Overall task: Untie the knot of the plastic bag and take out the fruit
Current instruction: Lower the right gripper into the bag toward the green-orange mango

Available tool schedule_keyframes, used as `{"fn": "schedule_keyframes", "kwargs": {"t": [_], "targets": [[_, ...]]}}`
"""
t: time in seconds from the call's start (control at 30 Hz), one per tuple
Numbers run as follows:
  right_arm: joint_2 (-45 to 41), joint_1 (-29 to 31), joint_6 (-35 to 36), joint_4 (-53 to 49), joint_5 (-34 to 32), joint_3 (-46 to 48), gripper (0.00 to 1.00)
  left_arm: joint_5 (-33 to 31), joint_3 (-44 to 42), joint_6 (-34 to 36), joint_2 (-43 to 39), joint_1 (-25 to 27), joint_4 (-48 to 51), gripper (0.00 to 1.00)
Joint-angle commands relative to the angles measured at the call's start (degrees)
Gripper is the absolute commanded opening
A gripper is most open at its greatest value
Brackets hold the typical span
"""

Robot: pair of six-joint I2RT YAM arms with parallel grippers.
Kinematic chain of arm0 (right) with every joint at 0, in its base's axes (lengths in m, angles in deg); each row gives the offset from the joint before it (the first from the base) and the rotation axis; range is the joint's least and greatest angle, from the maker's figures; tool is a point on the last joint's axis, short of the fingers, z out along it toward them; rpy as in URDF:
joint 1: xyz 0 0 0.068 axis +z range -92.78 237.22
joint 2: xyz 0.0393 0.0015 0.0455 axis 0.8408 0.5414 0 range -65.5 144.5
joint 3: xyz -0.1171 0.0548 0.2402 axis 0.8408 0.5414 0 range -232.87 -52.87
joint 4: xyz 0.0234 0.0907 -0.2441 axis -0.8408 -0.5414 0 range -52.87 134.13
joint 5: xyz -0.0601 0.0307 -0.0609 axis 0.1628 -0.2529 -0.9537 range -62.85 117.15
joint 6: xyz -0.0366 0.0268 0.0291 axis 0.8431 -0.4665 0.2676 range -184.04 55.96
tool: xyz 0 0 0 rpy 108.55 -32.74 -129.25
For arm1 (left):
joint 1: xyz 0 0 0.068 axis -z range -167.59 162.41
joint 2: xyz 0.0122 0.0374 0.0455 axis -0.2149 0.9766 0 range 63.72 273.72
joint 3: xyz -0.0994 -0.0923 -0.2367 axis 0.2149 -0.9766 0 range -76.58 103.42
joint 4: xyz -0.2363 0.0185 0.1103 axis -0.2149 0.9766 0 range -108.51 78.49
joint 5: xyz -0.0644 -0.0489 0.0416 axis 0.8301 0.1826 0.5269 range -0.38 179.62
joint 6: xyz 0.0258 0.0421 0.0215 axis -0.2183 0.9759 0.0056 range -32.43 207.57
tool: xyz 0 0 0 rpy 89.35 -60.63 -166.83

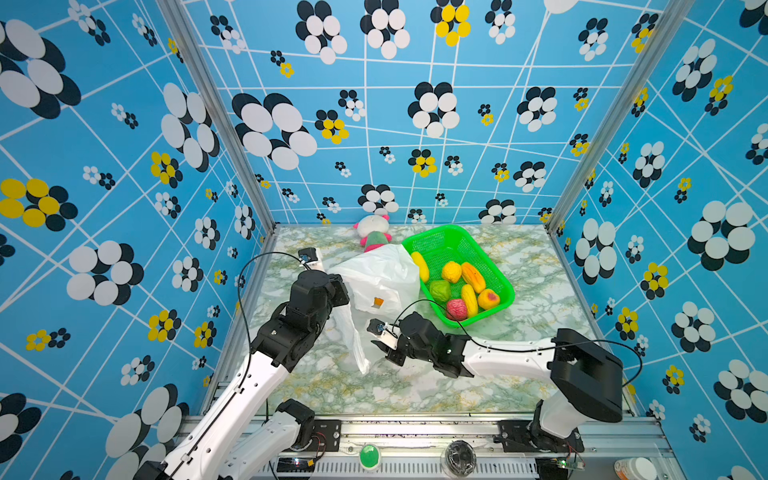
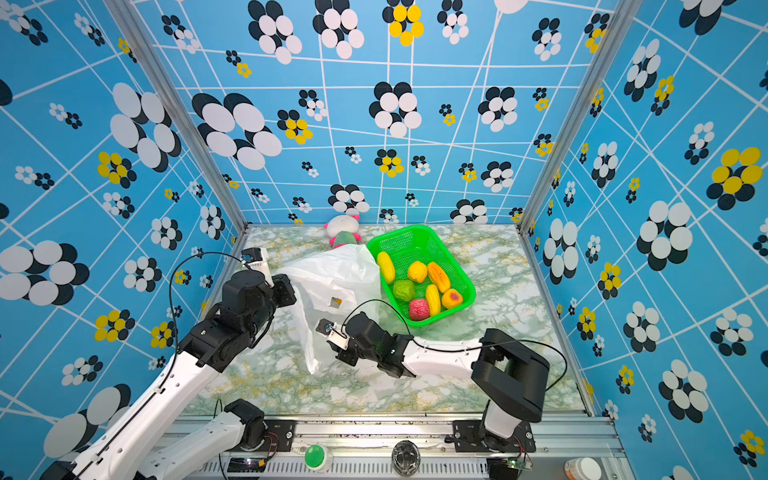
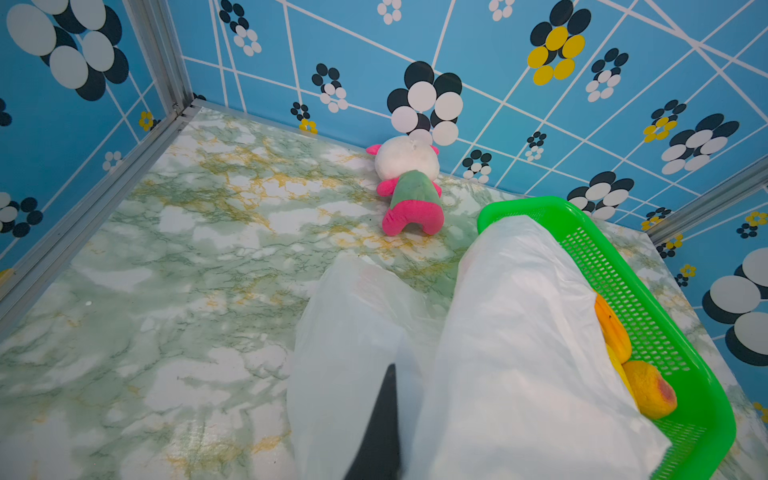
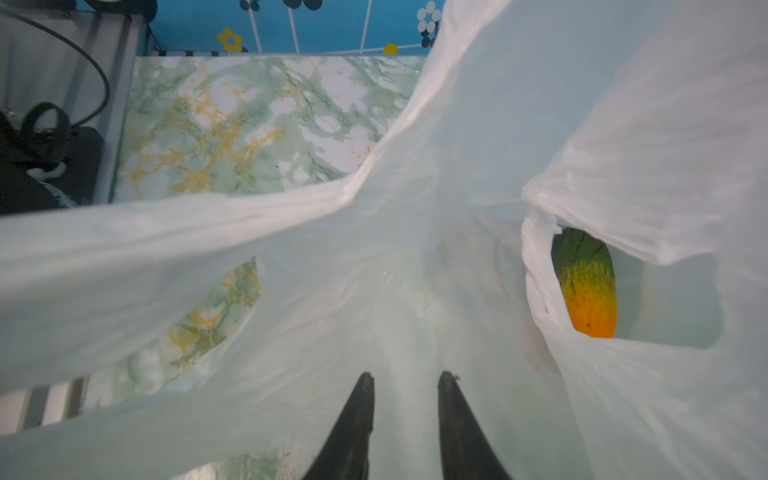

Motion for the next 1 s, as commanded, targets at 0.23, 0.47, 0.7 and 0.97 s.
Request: {"fn": "schedule_keyframes", "kwargs": {"t": [0.23,0.47,0.7,0.97], "targets": [[9.8,-0.9,-1.5,9.2,-14.4,-2.1,0.32,0.1,-0.1,-0.8,-0.9,-0.5,0.2,0.07],[13.7,-3.1,-5.4,10.9,-16.5,-4.1,0.47,0.2,-0.1,-0.8,-0.8,-0.6,0.2,0.07],[16.0,-4.0,-9.8,9.4,-21.5,-7.3,0.71,0.2,-0.1,-0.8,-0.7,-0.5,0.2,0.07],[19.4,-4.2,-16.5,0.5,-27.0,-15.1,0.99,1.4,-0.1,-0.4,-1.1,-0.3,-0.3,0.04]]}}
